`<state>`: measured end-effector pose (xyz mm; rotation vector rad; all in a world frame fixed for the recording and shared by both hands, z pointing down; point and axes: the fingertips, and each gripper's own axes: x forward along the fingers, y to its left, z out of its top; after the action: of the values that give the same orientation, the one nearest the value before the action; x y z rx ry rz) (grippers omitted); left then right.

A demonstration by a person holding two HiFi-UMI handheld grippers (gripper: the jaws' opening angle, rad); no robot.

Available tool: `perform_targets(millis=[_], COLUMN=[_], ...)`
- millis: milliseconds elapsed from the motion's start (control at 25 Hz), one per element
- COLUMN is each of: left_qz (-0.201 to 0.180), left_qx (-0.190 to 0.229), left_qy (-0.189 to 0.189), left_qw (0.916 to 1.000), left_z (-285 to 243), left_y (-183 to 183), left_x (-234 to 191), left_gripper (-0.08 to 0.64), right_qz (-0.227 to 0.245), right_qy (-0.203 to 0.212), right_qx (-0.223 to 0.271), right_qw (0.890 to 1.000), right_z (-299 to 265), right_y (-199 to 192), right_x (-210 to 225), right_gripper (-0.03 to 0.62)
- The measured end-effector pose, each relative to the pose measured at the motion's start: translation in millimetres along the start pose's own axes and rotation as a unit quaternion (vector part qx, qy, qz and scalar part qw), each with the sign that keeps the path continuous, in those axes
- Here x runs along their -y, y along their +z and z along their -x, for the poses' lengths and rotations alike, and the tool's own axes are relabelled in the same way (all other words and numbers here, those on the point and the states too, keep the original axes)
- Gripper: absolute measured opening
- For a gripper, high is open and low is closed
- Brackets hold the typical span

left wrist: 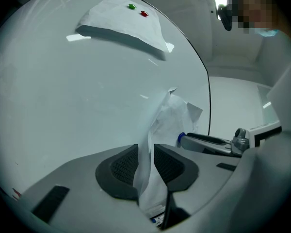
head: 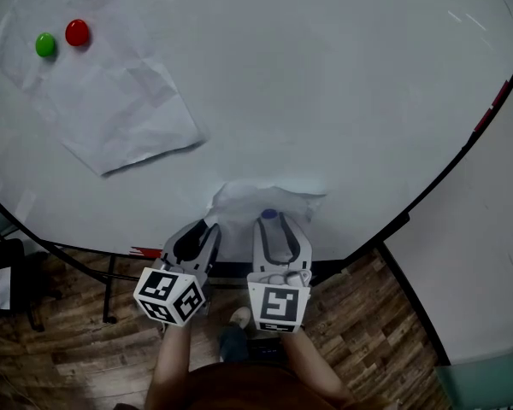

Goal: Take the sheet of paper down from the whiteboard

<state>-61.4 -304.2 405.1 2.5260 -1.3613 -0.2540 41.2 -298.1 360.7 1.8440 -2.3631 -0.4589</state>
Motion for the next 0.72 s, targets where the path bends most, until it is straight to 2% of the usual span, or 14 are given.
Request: perform_targets(millis=[560, 720], left_qz=[-0.002, -0.004], left_qx=[0.003, 0.003], left_qy=[-0.001, 0.002], left_qw=[1.0000, 1.0000], left_z=[-3.5, -3.7], left_y=[1.7, 1.2], left_x=[-0.7, 0.0], left_gripper=[0.114, 0.107], right_qz=[0.017, 0.027], right_qy=[-0.016, -0.026], right_qx=[0.004, 0.009], right_qw=[1.000, 0.999], right_z=[-7.6, -7.2], right_y=[-2.4, -1.8], right_x=[-2.6, -0.1], right_gripper=[0.144, 0.123])
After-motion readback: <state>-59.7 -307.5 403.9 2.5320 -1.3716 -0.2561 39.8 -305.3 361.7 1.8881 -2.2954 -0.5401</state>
